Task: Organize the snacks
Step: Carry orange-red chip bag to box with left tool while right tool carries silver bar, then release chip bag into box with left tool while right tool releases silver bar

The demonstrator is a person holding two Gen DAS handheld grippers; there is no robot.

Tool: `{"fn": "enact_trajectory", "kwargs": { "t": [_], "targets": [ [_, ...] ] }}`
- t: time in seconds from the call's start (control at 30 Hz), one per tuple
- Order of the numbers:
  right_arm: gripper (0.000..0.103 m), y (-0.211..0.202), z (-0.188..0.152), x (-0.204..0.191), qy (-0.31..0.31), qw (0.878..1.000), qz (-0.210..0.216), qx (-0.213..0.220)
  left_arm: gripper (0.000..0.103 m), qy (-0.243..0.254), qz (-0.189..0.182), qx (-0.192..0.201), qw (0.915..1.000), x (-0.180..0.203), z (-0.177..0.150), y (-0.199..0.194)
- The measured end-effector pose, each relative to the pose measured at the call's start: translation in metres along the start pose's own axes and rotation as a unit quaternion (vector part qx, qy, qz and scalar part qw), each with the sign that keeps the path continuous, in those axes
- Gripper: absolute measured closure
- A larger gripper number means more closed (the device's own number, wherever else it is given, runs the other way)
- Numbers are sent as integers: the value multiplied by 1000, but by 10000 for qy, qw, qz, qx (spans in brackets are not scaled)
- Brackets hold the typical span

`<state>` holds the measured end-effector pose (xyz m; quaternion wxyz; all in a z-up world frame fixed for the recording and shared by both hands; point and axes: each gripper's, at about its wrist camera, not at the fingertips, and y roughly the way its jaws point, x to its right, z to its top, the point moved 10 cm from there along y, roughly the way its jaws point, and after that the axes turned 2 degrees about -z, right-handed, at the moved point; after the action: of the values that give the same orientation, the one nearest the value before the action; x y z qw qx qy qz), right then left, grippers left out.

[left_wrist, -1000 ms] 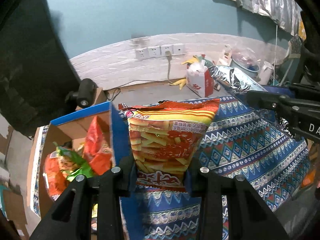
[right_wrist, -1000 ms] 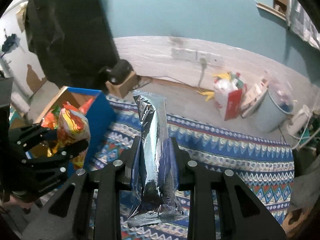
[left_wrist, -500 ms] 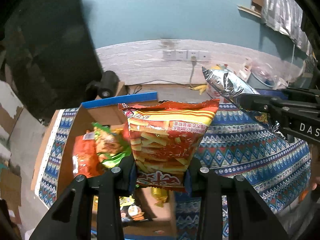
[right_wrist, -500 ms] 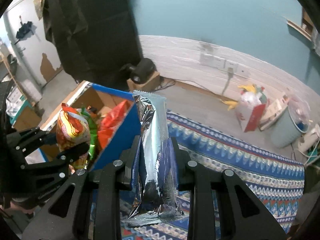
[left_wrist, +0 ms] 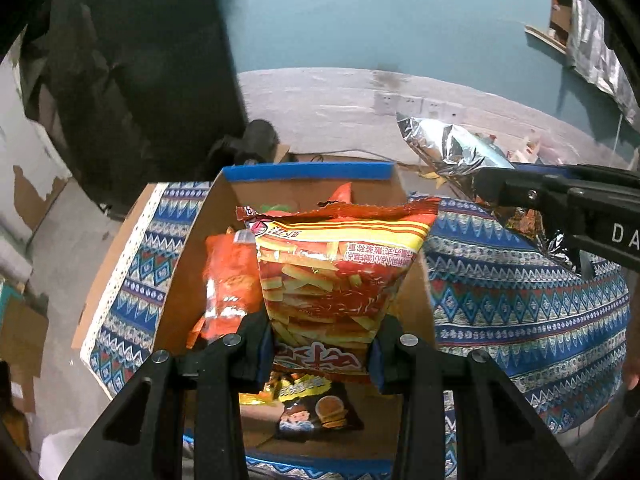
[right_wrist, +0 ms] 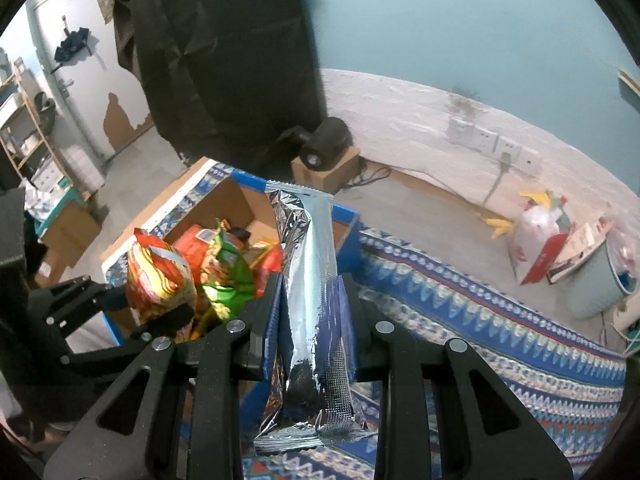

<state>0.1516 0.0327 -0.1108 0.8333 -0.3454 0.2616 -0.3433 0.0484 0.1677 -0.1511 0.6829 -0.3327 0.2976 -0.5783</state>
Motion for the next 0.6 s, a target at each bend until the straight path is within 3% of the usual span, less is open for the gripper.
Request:
{"fn": "enact_trajectory", "kwargs": {
  "t": [0.4,0.57,0.6],
  "targets": [
    [78,37,1,-33,5,9993,194,-307,62,-369,39,-362,9987,-25,-15,24],
    [78,47,2,-41,23,9990,247,-376,31,-435,48,-367,9984,-30,-17,25],
    [78,50,2,-42,30,9989,254,-394,29,-424,106,-328,9985,-32,-16,23]
  ]
}}
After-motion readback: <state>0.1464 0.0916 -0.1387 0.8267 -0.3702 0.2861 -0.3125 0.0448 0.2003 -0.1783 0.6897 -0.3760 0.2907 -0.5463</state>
